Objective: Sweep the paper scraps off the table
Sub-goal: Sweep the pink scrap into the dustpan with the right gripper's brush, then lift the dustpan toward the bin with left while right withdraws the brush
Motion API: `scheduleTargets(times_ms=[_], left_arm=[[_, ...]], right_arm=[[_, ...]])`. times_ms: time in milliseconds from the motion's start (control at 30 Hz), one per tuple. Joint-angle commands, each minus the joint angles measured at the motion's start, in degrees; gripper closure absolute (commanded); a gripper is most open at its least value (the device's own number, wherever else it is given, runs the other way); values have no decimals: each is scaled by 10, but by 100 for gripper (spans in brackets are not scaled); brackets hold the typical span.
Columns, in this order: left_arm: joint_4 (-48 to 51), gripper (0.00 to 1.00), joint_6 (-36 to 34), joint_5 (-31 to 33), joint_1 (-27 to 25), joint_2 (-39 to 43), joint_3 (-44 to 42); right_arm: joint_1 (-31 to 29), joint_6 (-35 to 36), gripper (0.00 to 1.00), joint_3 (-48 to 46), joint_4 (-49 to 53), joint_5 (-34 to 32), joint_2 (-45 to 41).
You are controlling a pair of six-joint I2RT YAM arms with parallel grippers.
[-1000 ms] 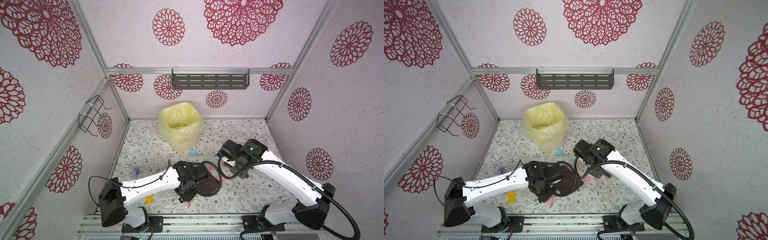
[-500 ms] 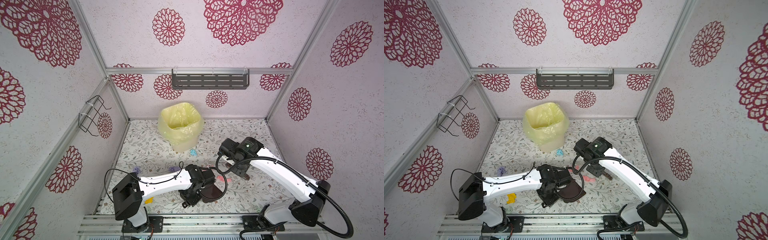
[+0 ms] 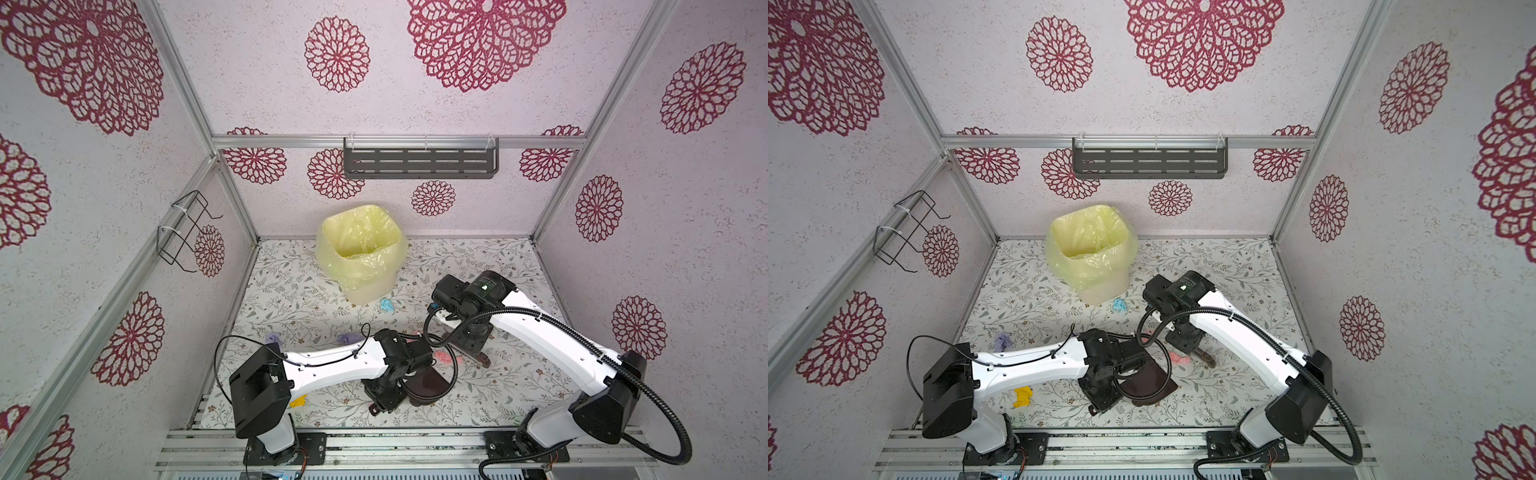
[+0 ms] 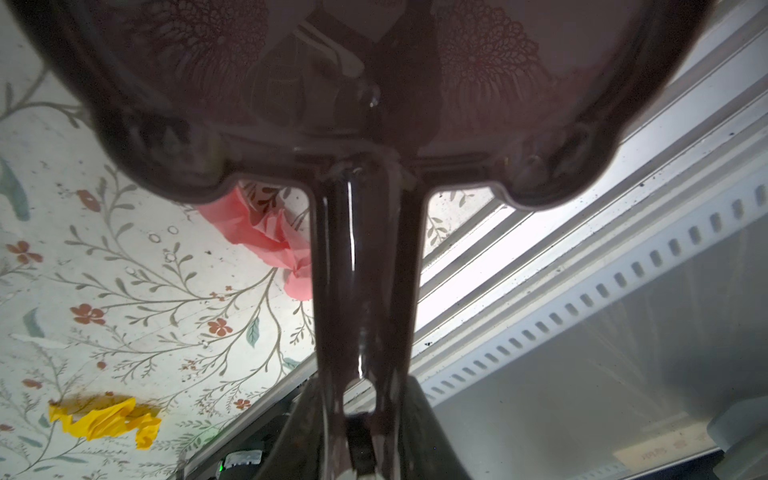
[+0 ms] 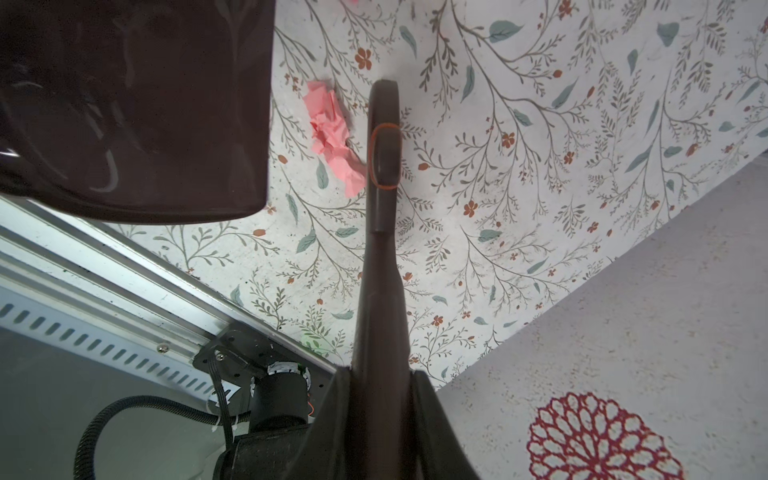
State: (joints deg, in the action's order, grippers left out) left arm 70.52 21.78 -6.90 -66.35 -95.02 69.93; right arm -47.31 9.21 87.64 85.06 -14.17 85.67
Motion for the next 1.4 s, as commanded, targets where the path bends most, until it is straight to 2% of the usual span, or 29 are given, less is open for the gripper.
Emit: scheduleTargets(times_ms=[0, 333, 533, 633, 800, 1033, 1367], left_arm=[[-17, 100, -13, -9, -3, -8, -3], [-36, 100, -11, -14, 0, -4, -19], [-43, 100, -7, -14, 0, 5, -26], [-48, 100, -7, -11, 0, 11, -30], [-62, 100, 0, -1, -3, 35, -44], [-75, 100, 2, 16, -13, 58, -46], [-87, 100, 1, 79, -62, 96, -27]], right_arm=[[-13, 22, 100, 21, 0, 69, -1], [-26, 46, 100, 77, -5, 188, 5], [-32, 47, 100, 90, -5, 222, -6], [-32, 42, 100, 94, -2, 196, -15], [-25, 19, 100, 117, 11, 88, -34], [13, -1, 100, 129, -2, 54, -68], [133, -43, 100, 102, -94, 46, -134]])
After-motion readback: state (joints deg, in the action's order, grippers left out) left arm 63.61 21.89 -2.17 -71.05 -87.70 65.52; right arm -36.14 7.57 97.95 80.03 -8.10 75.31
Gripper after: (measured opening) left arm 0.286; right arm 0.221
